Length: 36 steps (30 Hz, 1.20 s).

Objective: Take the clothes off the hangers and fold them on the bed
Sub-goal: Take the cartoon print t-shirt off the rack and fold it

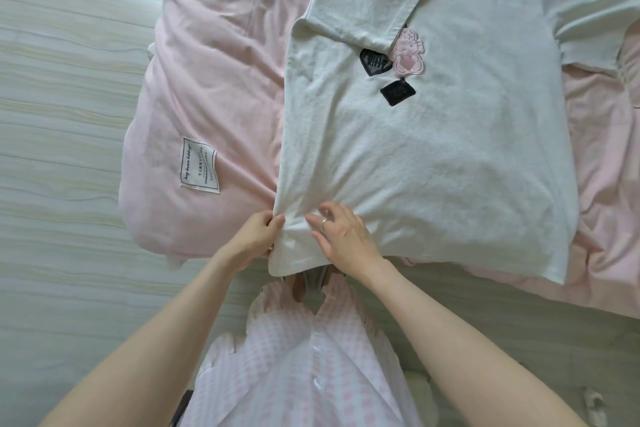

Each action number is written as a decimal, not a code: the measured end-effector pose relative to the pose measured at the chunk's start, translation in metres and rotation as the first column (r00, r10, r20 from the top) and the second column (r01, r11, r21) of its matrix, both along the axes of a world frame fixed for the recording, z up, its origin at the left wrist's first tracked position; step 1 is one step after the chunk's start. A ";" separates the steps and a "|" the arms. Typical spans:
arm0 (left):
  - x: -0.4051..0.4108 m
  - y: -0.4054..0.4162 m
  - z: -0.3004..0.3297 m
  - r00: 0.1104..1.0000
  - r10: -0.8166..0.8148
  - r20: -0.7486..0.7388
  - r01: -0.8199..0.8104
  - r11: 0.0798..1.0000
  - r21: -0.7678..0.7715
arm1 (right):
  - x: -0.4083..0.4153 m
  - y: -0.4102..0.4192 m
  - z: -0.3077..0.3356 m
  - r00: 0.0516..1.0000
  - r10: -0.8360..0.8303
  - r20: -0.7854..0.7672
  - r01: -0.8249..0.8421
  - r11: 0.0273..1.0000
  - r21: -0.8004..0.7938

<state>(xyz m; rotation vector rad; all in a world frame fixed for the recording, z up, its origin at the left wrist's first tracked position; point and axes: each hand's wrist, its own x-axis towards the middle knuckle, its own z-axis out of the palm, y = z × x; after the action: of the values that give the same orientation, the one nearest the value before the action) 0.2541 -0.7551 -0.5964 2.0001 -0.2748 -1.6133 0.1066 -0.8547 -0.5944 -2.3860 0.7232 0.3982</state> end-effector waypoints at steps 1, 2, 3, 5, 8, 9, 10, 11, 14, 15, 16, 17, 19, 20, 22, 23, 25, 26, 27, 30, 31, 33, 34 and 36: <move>0.001 0.001 -0.003 0.999 -0.026 0.048 0.026 1.000 0.011 | 0.003 -0.001 0.000 1.000 0.007 0.003 -0.007 1.000 0.015; 0.001 0.002 -0.005 0.995 -0.061 0.079 0.059 0.998 0.024 | 0.005 -0.002 0.000 1.000 0.019 -0.002 -0.019 0.999 0.033; 0.002 0.003 -0.006 0.990 -0.104 0.097 0.100 0.994 0.053 | 0.008 -0.003 0.000 0.999 0.041 -0.023 -0.040 0.998 0.049; 0.003 0.008 -0.012 0.974 -0.199 0.109 0.182 0.973 0.144 | 0.010 -0.006 -0.001 0.993 0.092 -0.080 -0.086 0.993 0.078; 0.004 0.011 -0.011 0.897 -0.366 0.247 0.299 0.916 0.267 | 0.014 -0.013 0.000 0.985 0.126 -0.120 -0.110 0.985 0.129; 0.004 0.008 -0.006 0.856 -0.406 0.319 0.311 0.899 0.309 | 0.016 -0.016 0.002 0.986 0.112 -0.127 -0.093 0.985 0.144; 0.005 0.004 0.000 0.803 -0.435 0.407 0.304 0.887 0.347 | 0.018 -0.021 0.004 0.987 0.091 -0.135 -0.070 0.986 0.151; 0.005 -0.002 0.008 0.751 -0.429 0.502 0.272 0.894 0.357 | 0.018 -0.026 0.008 0.988 0.062 -0.138 -0.041 0.988 0.146; 0.006 -0.027 0.030 0.625 -0.267 0.733 0.223 0.962 0.160 | 0.019 -0.048 0.020 0.992 -0.045 -0.114 0.060 0.990 0.126; 0.006 -0.036 0.033 0.597 -0.227 0.769 0.258 0.962 0.083 | 0.017 -0.055 0.023 0.991 -0.084 -0.101 0.096 0.988 0.122; 0.006 -0.049 0.035 0.573 -0.204 0.794 0.309 0.951 0.022 | 0.014 -0.067 0.027 0.988 -0.124 -0.087 0.134 0.984 0.114; 0.005 -0.061 0.035 0.556 -0.195 0.808 0.356 0.934 -0.019 | 0.011 -0.077 0.031 0.986 -0.152 -0.076 0.159 0.982 0.100; 0.000 -0.087 0.035 0.532 -0.198 0.824 0.422 0.905 -0.055 | 0.001 -0.101 0.036 0.978 -0.201 -0.061 0.205 0.976 0.071; -0.005 -0.104 0.034 0.516 -0.222 0.827 0.463 0.885 -0.051 | -0.007 -0.117 0.038 0.971 -0.232 -0.057 0.235 0.970 0.060; -0.016 -0.128 0.032 0.496 -0.282 0.821 0.529 0.848 -0.028 | -0.022 -0.144 0.039 0.957 -0.285 -0.059 0.287 0.957 0.028; -0.023 -0.141 0.029 0.490 -0.310 0.815 0.559 0.829 -0.021 | -0.031 -0.159 0.038 0.947 -0.314 -0.063 0.315 0.949 0.006; -0.038 -0.170 0.024 0.474 -0.374 0.797 0.607 0.795 0.012 | -0.053 -0.194 0.037 0.924 -0.375 -0.066 0.374 0.927 -0.034; -0.046 -0.186 0.020 0.461 -0.403 0.790 0.625 0.780 0.033 | -0.066 -0.215 0.035 0.908 -0.415 -0.063 0.413 0.910 -0.039; -0.055 -0.203 0.017 0.451 -0.418 0.789 0.640 0.767 0.040 | -0.077 -0.237 0.033 0.885 -0.463 -0.055 0.462 0.887 -0.033; -0.088 -0.268 0.006 0.414 -0.446 0.794 0.671 0.738 0.065 | -0.115 -0.318 0.020 0.746 -0.666 -0.004 0.666 0.745 0.039; -0.094 -0.279 0.006 0.404 -0.459 0.791 0.679 0.730 0.076 | -0.120 -0.334 0.018 0.683 -0.730 0.015 0.728 0.682 0.070; -0.114 -0.322 -0.002 0.383 -0.503 0.775 0.702 0.704 0.111 | -0.139 -0.382 0.011 0.565 -0.824 0.031 0.816 0.564 0.127; -0.124 -0.344 -0.007 0.374 -0.527 0.763 0.710 0.692 0.130 | -0.149 -0.405 0.007 0.521 -0.853 0.030 0.842 0.519 0.144; -0.136 -0.378 -0.013 0.351 -0.559 0.751 0.728 0.667 0.156 | -0.165 -0.440 0.001 0.464 -0.886 0.032 0.874 0.463 0.149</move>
<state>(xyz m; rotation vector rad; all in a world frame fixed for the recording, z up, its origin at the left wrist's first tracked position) 0.1182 -1.1335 -0.6093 2.4306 -1.7098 -0.8732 -0.0583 -1.2942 -0.5932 -1.5650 1.7010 -0.1515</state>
